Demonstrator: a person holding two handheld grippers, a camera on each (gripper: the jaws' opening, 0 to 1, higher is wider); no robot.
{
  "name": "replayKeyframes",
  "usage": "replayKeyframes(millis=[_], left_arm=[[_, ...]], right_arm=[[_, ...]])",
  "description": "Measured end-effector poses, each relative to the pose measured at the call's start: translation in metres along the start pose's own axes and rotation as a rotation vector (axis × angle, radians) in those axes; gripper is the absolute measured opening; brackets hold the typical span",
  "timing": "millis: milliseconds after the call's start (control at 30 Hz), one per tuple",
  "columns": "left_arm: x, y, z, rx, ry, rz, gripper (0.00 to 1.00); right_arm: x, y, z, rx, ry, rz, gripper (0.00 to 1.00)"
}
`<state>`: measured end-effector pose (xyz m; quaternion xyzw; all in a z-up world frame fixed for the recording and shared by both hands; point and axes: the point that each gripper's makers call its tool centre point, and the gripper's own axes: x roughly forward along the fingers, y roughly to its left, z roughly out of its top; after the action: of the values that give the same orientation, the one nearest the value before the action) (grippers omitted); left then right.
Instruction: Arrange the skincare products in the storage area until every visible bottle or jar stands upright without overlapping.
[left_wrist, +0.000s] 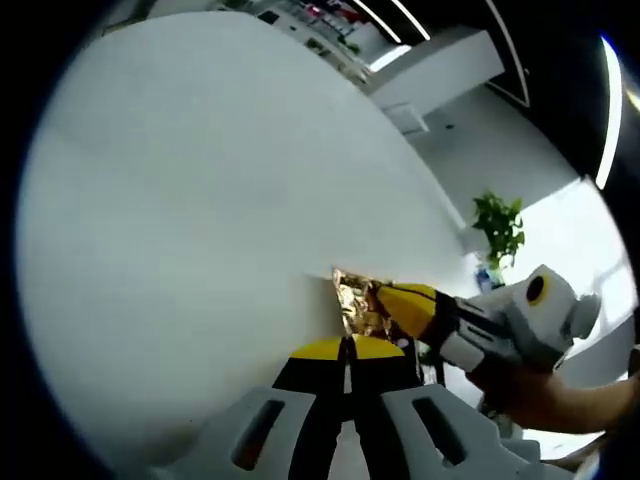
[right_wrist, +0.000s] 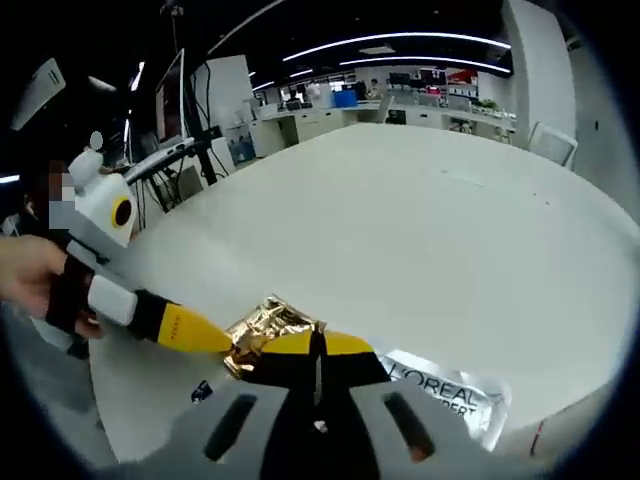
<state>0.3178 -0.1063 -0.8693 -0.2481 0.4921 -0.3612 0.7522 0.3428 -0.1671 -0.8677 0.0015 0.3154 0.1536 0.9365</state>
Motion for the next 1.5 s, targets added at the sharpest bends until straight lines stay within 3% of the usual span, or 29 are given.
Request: replayKeyframes(millis=[300,433,633,800,1000,1300,1500], left_arm=[[0.005,0.004,0.000,0.034,0.008,0.019,0.00],[0.002,0.006,0.002,0.121,0.014,0.038,0.00],[-0.010,0.005,0.012,0.449,0.034,0.121,0.07],[-0.003,-0.015,0.021,0.690,0.029,0.090,0.11],[0.020,-0.025,0.015,0.961,0.103,0.095,0.17],[0.028,-0.012,0.018,1.005,0.132,0.138,0.18],[0.028,-0.011,0.018,1.003,0.133,0.132,0.18]], right_arm=[[0.007,-0.005,-0.004,-0.058,0.013,-0.016,0.01],[0.009,-0.005,-0.003,-0.093,0.005,-0.021,0.01],[0.008,-0.005,-0.002,-0.094,0.003,-0.022,0.01],[0.008,-0.004,-0.003,-0.091,0.005,-0.025,0.01],[0.008,-0.003,-0.003,-0.097,0.010,-0.014,0.01],[0.009,0.000,-0.002,-0.100,0.010,-0.008,0.01],[0.010,-0.001,-0.002,-0.101,0.011,-0.005,0.03]])
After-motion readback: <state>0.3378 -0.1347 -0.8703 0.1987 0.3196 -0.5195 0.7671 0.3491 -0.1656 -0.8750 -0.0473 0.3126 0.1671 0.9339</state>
